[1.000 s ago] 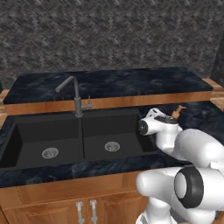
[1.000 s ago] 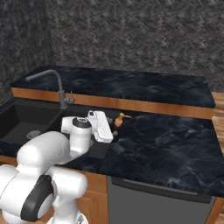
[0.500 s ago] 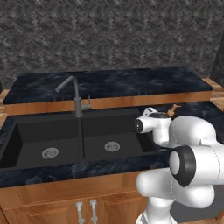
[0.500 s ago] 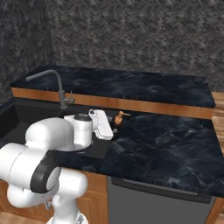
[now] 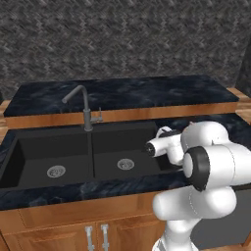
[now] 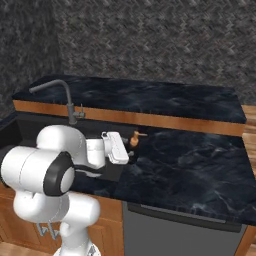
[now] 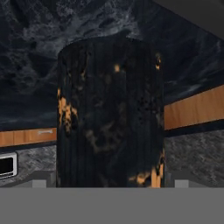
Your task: Restock the sink supplies by placing the sponge and soap dispenser on the counter and next to the sink. Make sure the soap dispenser is upright.
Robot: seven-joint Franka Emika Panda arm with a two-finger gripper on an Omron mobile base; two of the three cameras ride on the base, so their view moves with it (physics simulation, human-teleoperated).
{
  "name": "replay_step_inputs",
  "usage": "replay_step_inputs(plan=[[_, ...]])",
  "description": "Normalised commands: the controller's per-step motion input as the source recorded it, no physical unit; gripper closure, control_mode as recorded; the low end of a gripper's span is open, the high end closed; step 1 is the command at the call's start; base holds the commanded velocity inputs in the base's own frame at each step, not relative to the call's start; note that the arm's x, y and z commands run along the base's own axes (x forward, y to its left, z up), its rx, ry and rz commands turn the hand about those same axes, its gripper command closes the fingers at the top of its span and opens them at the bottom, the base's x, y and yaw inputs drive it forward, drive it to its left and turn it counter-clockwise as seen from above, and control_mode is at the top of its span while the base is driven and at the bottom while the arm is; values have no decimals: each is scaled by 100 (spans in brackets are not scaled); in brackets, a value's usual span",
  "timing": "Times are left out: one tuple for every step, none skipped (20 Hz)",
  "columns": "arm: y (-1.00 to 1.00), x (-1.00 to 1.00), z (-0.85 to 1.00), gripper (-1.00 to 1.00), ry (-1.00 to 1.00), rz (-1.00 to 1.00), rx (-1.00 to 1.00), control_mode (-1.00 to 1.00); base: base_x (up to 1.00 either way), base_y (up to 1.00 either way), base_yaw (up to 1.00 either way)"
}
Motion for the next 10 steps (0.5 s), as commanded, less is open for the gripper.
replay_step_inputs(plan=[[0, 0, -30, 100, 0, 0, -5, -100, 0, 0, 0], [0, 0, -29, 100, 0, 0, -5, -100, 0, 0, 0], [0, 1, -28, 100, 0, 0, -3, -100, 0, 0, 0], [0, 2, -24, 100, 0, 0, -2, -100, 0, 0, 0], [0, 9, -22, 100, 0, 0, -1, -100, 0, 0, 0], [0, 21, -20, 100, 0, 0, 0, -100, 0, 0, 0], [0, 21, -21, 100, 0, 0, 0, -100, 0, 0, 0], [-4, 26, -24, 100, 0, 0, 0, -100, 0, 0, 0], [-9, 27, -22, 100, 0, 0, 0, -100, 0, 0, 0], [-12, 27, -21, 100, 0, 0, 0, -100, 0, 0, 0]])
